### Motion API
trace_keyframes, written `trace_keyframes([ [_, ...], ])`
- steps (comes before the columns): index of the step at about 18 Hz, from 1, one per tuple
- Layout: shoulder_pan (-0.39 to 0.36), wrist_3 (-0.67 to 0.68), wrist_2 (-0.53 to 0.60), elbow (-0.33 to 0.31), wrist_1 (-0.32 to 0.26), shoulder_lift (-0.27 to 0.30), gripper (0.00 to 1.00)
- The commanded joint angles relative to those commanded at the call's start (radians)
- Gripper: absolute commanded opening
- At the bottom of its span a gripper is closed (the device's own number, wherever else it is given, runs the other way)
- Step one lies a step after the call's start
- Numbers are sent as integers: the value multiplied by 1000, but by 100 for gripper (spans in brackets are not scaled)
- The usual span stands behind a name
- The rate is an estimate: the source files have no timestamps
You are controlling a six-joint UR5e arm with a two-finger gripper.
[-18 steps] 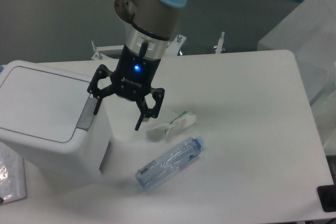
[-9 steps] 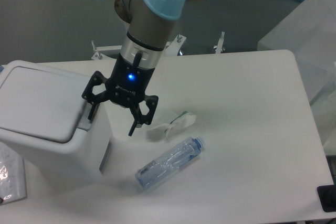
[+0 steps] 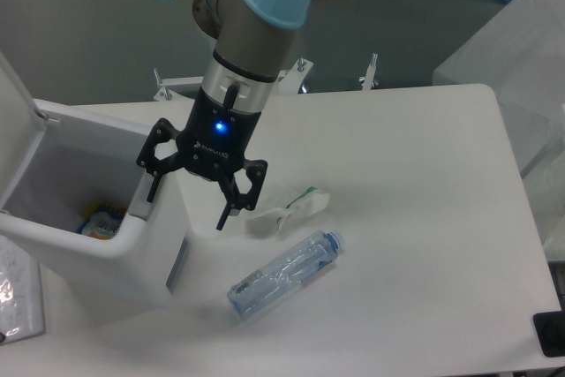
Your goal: Open the trash can
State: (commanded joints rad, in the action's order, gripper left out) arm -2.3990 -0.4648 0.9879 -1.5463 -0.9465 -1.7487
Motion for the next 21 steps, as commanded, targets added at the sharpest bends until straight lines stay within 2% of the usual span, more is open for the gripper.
trace_keyframes([
  [5, -115, -69, 14, 5, 5, -17, 100],
  [7, -156, -186, 93, -8, 5, -20, 100],
  [8, -199, -298, 166, -17, 5, -37, 100],
  [11, -268, -484, 282, -26, 2, -96, 100],
  [13, -305, -599, 377, -38, -11, -100, 100],
  [18, -302, -810, 478, -70, -15, -106, 100],
  [21, -290, -838, 546, -75, -15, -123, 100],
])
